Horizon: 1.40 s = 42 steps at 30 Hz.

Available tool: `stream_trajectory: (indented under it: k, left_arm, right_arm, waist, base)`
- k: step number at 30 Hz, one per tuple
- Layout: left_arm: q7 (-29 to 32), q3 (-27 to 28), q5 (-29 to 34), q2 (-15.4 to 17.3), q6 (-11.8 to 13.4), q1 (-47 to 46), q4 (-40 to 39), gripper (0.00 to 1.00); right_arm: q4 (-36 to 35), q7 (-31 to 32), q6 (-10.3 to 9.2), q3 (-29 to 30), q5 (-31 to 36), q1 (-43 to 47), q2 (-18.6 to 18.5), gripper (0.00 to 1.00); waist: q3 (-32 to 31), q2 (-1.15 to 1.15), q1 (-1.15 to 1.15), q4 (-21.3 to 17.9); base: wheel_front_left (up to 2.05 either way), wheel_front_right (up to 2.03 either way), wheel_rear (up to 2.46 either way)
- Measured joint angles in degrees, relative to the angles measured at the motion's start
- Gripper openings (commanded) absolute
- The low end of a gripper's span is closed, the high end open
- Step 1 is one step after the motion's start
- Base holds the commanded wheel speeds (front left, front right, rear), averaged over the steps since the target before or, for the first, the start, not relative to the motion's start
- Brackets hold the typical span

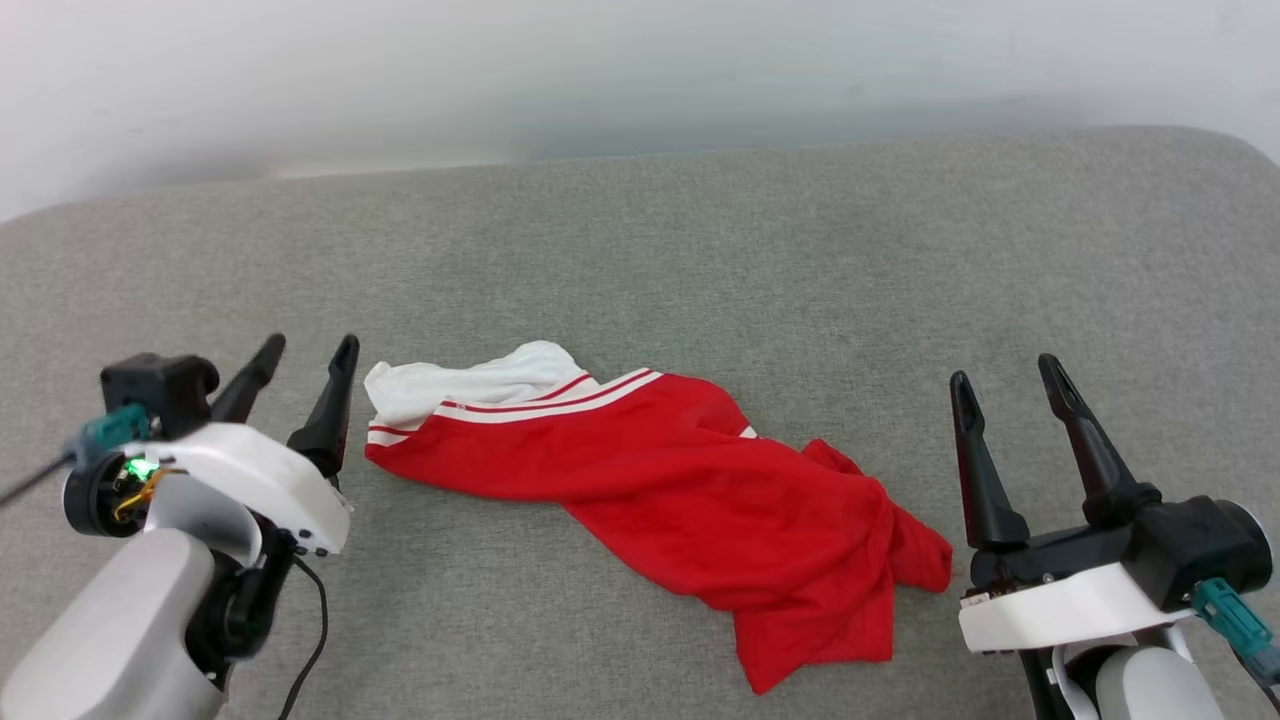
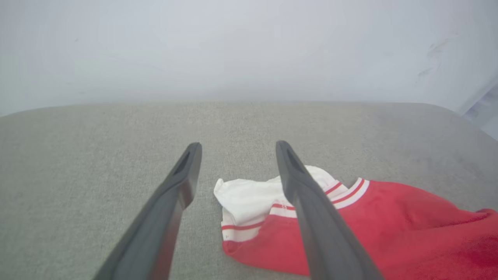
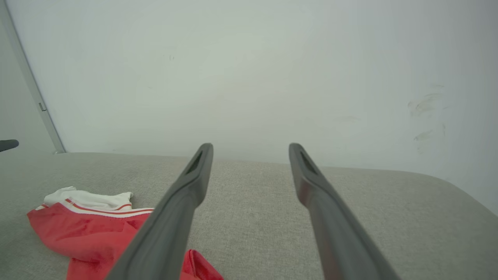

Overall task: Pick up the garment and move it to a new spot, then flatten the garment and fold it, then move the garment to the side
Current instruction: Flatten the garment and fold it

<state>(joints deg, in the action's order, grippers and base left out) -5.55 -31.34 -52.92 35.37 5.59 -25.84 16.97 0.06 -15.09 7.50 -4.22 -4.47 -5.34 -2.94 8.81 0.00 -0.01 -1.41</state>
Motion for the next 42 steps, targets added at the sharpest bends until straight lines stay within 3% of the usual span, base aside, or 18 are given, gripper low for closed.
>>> stream_trajectory:
  k: [3, 7, 10, 14, 21, 24, 30, 35, 36, 42]
  left_arm:
    - [-7.1, 0.3, 3.6, 0.1, -0.6, 1.9, -3.7, 1.00]
    - [-9.3, 3.8, 9.3, -1.6, 1.0, 6.1, -9.6, 1.00]
    - [-9.4, 10.0, 16.3, -5.3, 2.4, 10.8, -17.0, 1.00]
    - [-9.5, 15.3, 23.6, -11.1, 2.5, 19.5, -22.5, 1.00]
    - [-9.5, 19.8, 30.3, -17.3, -2.5, 24.3, -24.3, 1.00]
    - [-9.5, 20.8, 31.9, -19.1, -4.7, 24.2, -24.0, 1.00]
    - [-9.5, 22.2, 34.2, -23.0, -8.4, 22.0, -22.8, 1.00]
    - [-9.5, 22.9, 35.5, -25.9, -10.6, 19.5, -21.7, 1.00]
    - [-9.5, 23.0, 36.2, -27.4, -11.6, 18.5, -20.7, 1.00]
    - [-9.5, 23.0, 36.7, -29.4, -12.5, 17.1, -19.5, 1.00]
  right_arm:
    - [0.0, 0.0, 0.00, 0.5, 0.3, 0.5, 0.0, 1.00]
    - [-0.2, 0.0, 0.00, 1.0, 0.6, 0.8, 0.0, 1.00]
    - [-0.3, 0.0, 0.00, 1.2, 1.0, 1.3, 0.0, 1.00]
    - [-0.4, 0.0, 0.00, 1.2, 1.5, 1.9, 0.0, 1.00]
    - [1.8, 2.2, 0.00, -0.1, 0.9, 1.4, -1.0, 1.00]
    - [1.8, 11.4, 0.00, -3.4, -2.7, -3.3, -6.0, 1.00]
    - [2.0, 40.3, 0.01, -14.0, -15.4, -15.3, -18.1, 1.00]
    - [4.1, 60.5, 0.00, -19.0, -25.7, -24.6, -22.2, 1.00]
    - [6.4, 67.2, 0.00, -21.1, -28.1, -28.7, -23.6, 1.00]
    - [12.1, 72.5, 0.00, -24.7, -29.4, -31.4, -25.3, 1.00]
  waist:
    - [-0.6, 0.00, 0.00, 0.6]
    - [-1.5, 0.00, 0.00, 1.4]
    - [-1.9, 0.00, 0.00, 2.0]
    - [-2.2, 0.00, 0.00, 2.9]
    - [-1.6, 0.00, 0.00, 4.9]
    - [-0.6, 0.00, 0.00, 6.0]
    - [2.3, 0.00, 0.00, 8.3]
    - [5.2, 0.00, 0.01, 11.1]
    - [6.7, 0.00, 0.01, 13.1]
    - [9.0, 0.00, 0.01, 17.6]
  base:
    - [0.00, 0.00, 0.00]
    - [0.00, 0.00, 0.00]
    - [0.00, 0.00, 0.00]
    - [0.00, 0.00, 0.00]
    - [0.00, 0.00, 0.00]
    - [0.00, 0.00, 0.00]
    - [0.00, 0.00, 0.00]
    - [0.00, 0.00, 0.00]
    - [0.00, 0.00, 0.00]
    - [0.00, 0.00, 0.00]
